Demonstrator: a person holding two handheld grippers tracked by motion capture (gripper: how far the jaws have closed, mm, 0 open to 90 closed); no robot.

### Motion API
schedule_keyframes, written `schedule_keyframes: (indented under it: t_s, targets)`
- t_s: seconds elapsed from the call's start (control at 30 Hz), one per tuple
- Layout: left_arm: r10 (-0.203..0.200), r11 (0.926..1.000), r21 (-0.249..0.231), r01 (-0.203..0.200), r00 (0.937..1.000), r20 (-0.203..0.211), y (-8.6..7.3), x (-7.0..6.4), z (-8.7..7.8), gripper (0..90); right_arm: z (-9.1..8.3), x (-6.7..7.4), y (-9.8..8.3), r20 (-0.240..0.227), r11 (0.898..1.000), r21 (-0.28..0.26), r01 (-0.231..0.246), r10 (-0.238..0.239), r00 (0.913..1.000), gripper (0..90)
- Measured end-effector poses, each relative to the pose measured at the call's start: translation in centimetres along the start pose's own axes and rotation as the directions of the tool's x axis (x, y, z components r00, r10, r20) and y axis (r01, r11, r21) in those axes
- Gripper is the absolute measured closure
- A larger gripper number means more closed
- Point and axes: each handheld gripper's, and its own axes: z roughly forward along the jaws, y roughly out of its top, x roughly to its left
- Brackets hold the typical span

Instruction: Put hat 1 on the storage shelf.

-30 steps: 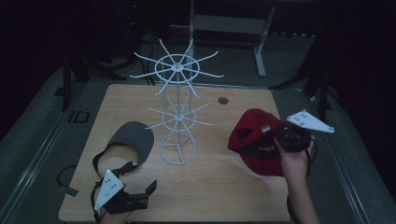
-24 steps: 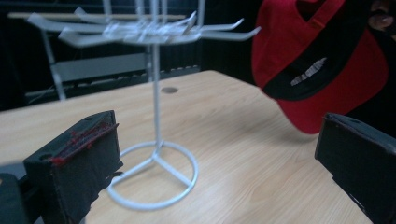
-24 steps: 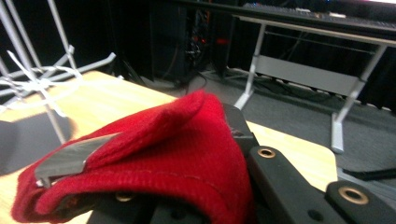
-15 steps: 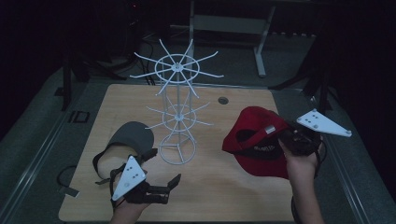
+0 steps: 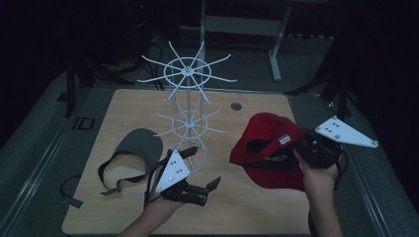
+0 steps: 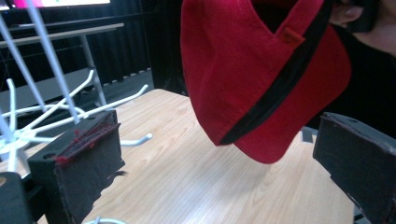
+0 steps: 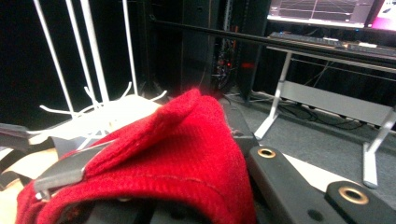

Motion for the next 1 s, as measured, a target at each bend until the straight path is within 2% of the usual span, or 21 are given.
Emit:
schedule_keyframes:
  t_s: [0.23,0.33,0.37,0.43,0.53,0.57,0.73,0.77,0.87,0.9,0.97,1.0]
  targets:
    - [-0.004,1.0,0.008,0.004,0.9999,0.017,0.4,-0.5,1.9,4.0,0.0,0.5,0.0,-0.019,1.0,-0.004,0.006,-0.006,0.9998,89.0]
    - [0.003,0.9999,0.011,-0.003,0.9999,0.017,0.8,-0.7,2.4,4.8,0.0,0.5,0.0,-0.023,1.0,-0.003,0.005,-0.005,0.9997,89.0]
    - [0.03,0.9994,0.016,-0.031,0.9994,0.014,1.4,-1.1,3.3,5.1,0.0,0.7,0.1,-0.033,1.0,-0.007,0.002,-0.002,0.9995,89.0]
    - [0.039,0.999,0.022,-0.04,0.9992,0.011,1.6,-1.2,4.0,5.4,-0.1,0.8,0.1,-0.04,1.0,-0.012,-0.001,0.0,0.9992,89.0]
    - [0.04,0.9988,0.027,-0.04,0.9991,0.016,1.8,-1.2,4.3,5.9,-0.2,0.9,0.2,-0.046,1.0,-0.017,0.0,-0.001,0.999,89.0]
    - [0.032,0.9988,0.036,-0.032,0.9993,0.017,2.0,-1.1,5.2,8.1,-0.3,1.1,0.3,-0.054,1.0,-0.019,0.003,-0.004,0.9985,89.0]
    - [0.035,0.9986,0.038,-0.036,0.9993,0.014,2.3,-1.2,5.7,11.4,-0.5,1.3,0.3,-0.064,1.0,-0.02,0.009,-0.01,0.9979,89.0]
    - [0.054,0.9981,0.029,-0.054,0.9985,0.008,2.6,-1.4,5.9,14.4,-0.5,1.3,0.3,-0.072,1.0,-0.02,0.007,-0.008,0.9973,89.0]
    - [0.06,0.9975,0.037,-0.06,0.9982,0.006,3.1,-1.5,6.3,16.4,-0.6,1.4,0.2,-0.079,1.0,-0.021,0.01,-0.012,0.9968,89.0]
    - [0.065,0.9972,0.035,-0.065,0.9978,0.01,3.2,-1.5,6.4,21.6,-0.6,1.5,0.2,-0.081,1.0,-0.017,0.013,-0.015,0.9966,89.0]
    - [0.066,0.9971,0.038,-0.067,0.9977,0.012,3.5,-1.5,6.5,24.7,-0.6,1.6,0.1,-0.087,1.0,-0.018,0.01,-0.012,0.9961,89.0]
    - [0.065,0.9973,0.035,-0.065,0.9978,0.011,3.7,-1.5,6.6,32.5,-0.6,1.6,0.1,-0.089,1.0,-0.018,0.013,-0.014,0.996,89.0]
